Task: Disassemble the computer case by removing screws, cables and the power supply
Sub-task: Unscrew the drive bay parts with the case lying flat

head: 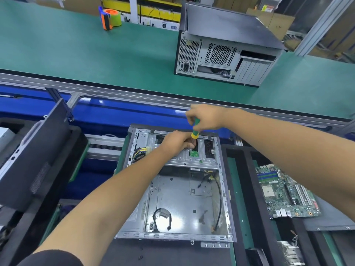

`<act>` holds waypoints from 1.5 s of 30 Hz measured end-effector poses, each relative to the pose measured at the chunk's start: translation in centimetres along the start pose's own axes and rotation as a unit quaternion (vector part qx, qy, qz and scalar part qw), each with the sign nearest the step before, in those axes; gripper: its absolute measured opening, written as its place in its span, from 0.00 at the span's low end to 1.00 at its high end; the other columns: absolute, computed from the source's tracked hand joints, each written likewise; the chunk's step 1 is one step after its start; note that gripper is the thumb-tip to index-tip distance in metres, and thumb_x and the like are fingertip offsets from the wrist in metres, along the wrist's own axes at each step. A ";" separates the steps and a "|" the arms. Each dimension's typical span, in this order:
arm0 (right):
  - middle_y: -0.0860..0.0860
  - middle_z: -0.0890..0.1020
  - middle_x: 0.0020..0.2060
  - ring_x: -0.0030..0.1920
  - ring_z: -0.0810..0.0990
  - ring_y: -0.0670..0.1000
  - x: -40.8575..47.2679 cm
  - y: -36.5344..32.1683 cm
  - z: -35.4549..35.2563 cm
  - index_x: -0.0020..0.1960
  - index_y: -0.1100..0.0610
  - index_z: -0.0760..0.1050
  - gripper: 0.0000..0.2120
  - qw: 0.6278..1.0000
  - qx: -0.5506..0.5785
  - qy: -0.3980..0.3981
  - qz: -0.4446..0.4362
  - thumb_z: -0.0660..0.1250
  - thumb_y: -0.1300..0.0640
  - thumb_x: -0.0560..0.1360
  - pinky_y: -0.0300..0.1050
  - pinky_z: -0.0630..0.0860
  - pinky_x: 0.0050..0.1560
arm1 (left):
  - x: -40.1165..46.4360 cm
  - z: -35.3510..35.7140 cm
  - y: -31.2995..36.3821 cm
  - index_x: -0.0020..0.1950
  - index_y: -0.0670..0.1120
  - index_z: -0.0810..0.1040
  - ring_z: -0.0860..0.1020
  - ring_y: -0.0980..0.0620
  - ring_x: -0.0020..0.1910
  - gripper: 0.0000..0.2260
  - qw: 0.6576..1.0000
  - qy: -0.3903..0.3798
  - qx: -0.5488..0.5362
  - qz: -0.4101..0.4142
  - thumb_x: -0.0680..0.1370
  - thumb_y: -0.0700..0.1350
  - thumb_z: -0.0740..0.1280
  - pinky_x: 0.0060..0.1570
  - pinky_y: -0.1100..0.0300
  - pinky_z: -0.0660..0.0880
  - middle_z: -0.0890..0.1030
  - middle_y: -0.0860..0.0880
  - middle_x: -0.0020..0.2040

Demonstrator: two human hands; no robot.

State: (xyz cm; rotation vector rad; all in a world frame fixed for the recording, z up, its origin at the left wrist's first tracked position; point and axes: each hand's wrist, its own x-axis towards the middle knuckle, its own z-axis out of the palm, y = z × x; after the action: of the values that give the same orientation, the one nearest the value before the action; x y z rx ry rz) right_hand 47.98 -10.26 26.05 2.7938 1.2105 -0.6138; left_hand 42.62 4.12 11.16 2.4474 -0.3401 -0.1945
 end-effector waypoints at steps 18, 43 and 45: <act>0.62 0.81 0.46 0.34 0.74 0.56 -1.4 -0.1 -1.1 0.47 0.57 0.67 0.05 0.971 0.209 -0.041 0.110 0.59 0.62 0.81 0.48 0.70 0.35 | -1.0 4.2 2.1 0.59 0.41 0.73 0.77 0.45 0.54 0.07 0.996 0.087 -0.002 -0.025 0.82 0.35 0.63 0.53 0.54 0.75 0.74 0.46 0.51; 0.56 0.77 0.49 0.41 0.76 0.57 -0.4 -3.2 -2.2 0.61 0.51 0.68 0.11 0.985 -0.014 -0.133 0.106 0.63 0.54 0.79 0.52 0.74 0.44 | -2.2 3.4 0.7 0.49 0.41 0.79 0.76 0.53 0.34 0.09 0.971 0.110 -0.194 -0.081 0.75 0.39 0.78 0.37 0.63 0.75 0.81 0.46 0.39; 0.56 0.78 0.45 0.39 0.77 0.57 -0.2 -3.3 -2.2 0.55 0.53 0.67 0.08 0.981 -0.089 -0.117 0.123 0.56 0.49 0.83 0.51 0.72 0.40 | -2.1 3.5 0.7 0.47 0.42 0.78 0.75 0.55 0.32 0.09 0.970 0.108 -0.200 -0.083 0.75 0.39 0.77 0.34 0.66 0.73 0.80 0.47 0.39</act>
State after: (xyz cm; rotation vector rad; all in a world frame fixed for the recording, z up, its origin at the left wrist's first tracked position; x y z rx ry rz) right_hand 46.26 -7.67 28.51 2.5784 0.8167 -0.7470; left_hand 39.66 2.19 9.00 2.0699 0.0042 -0.0584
